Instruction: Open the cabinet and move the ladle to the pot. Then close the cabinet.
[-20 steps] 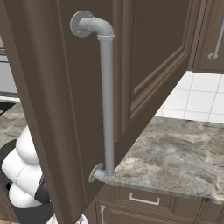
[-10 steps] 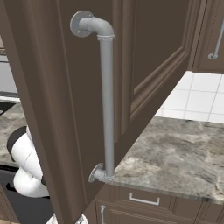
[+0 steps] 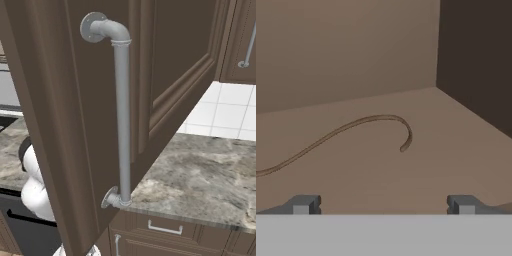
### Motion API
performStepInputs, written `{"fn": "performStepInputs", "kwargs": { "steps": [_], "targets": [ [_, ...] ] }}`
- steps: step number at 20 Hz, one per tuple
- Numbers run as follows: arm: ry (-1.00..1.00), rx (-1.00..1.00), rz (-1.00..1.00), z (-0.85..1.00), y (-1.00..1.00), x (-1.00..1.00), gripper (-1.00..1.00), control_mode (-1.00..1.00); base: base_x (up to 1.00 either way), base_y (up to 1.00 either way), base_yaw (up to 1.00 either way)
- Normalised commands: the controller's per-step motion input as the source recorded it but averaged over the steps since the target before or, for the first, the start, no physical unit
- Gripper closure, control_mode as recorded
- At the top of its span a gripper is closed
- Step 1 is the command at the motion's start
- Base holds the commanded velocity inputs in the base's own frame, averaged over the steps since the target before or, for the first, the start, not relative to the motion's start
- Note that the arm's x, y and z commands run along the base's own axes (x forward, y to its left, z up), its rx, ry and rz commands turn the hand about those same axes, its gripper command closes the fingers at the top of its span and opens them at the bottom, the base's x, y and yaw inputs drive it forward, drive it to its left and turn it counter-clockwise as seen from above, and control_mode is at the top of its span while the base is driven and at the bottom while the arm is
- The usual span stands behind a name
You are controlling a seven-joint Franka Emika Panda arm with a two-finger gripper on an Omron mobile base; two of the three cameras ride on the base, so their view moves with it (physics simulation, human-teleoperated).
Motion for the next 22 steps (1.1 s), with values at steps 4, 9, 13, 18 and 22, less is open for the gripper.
{"fn": "performStepInputs", "kwargs": {
  "steps": [4,9,13,18,22],
  "targets": [
    [0.00,0.00,0.00,-0.06,0.00,0.35,-1.00,-1.00,0.00,0.00,0.00],
    [0.00,0.00,0.00,0.00,-0.12,0.31,-1.00,-1.00,0.00,0.00,0.00],
    [0.00,0.00,0.00,0.00,-0.23,0.24,-1.00,-1.00,0.00,0.00,0.00],
    [0.00,0.00,0.00,0.00,-0.22,0.24,-1.00,-1.00,0.00,0.00,0.00],
    [0.00,0.00,0.00,0.00,-0.17,0.27,-1.00,-1.00,0.00,0.00,0.00]
  ]
}}
